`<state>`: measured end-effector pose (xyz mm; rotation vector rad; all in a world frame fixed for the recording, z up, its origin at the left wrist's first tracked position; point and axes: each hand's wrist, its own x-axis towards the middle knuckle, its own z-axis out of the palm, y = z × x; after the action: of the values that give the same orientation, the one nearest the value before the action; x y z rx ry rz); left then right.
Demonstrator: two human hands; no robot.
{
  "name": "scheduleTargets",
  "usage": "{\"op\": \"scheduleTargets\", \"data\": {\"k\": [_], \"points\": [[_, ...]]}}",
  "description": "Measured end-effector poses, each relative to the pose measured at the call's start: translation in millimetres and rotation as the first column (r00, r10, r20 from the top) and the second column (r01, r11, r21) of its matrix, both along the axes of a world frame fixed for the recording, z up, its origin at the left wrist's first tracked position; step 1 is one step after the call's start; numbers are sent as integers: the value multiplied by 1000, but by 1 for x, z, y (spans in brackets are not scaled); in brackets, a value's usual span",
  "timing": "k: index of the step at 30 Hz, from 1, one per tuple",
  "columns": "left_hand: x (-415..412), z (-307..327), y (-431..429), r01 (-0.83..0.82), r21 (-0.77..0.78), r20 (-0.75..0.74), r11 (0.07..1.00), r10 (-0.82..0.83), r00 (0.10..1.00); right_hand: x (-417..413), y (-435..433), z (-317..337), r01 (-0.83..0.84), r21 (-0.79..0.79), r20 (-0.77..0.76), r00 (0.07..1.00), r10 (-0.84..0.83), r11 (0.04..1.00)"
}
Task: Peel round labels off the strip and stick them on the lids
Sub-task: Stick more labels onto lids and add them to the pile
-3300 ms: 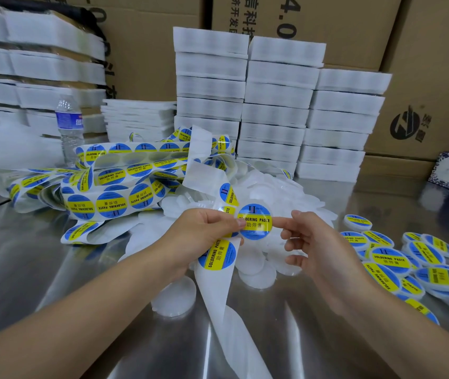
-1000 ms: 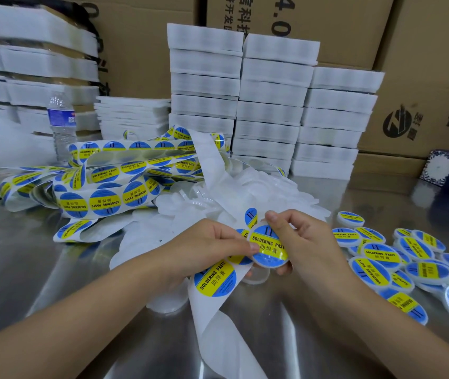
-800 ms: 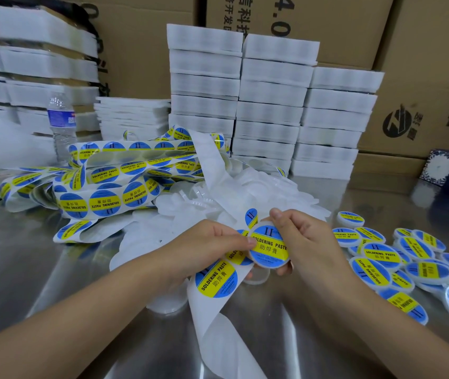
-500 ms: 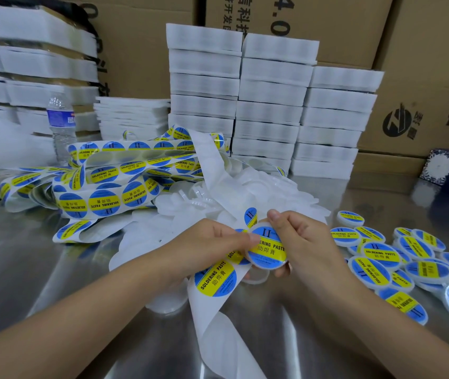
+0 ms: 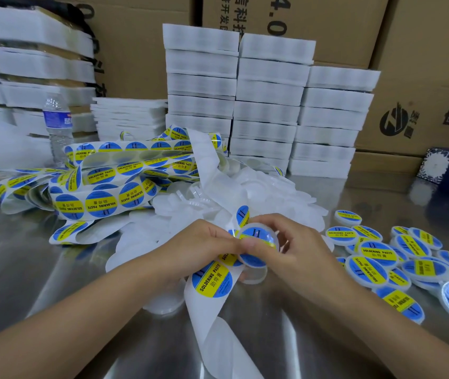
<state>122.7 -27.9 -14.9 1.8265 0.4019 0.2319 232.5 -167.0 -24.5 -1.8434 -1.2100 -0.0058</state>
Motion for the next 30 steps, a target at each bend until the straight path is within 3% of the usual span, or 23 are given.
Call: {"op": "scheduleTargets", "data": {"k": [5,10,14,16,18,21,24,30], "points": [[1,-1,2,-12,40,-20,999,13,1000,2,-2,1,36,-121,326,945,6,992],[2,-5,-1,-19,96,39,995,15,999,4,-6,7,81,-30,405,912,-63,996],[5,1,2,-17,-66,88,998,22,996,31,-15,24,308,52,345,887,-307,950],[5,2,5,-7,-113,116,994,20,993,50,-23,31,459,-23,303,850,-432,888],[3,2,6,24,-128,162,991,-3,987,65,-33,34,584,-192,313,798,-514,789],[2,1,7,48,-95,176,994,-31,984,82,-47,35,693,-417,437,720,-539,588],[4,-1,8,68,-50,191,996,-58,980,89,-56,36,753,-536,554,655,-515,381],[4,-9,10,98,16,206,995,-100,973,93,-62,41,786,-557,611,606,-509,267]]}}
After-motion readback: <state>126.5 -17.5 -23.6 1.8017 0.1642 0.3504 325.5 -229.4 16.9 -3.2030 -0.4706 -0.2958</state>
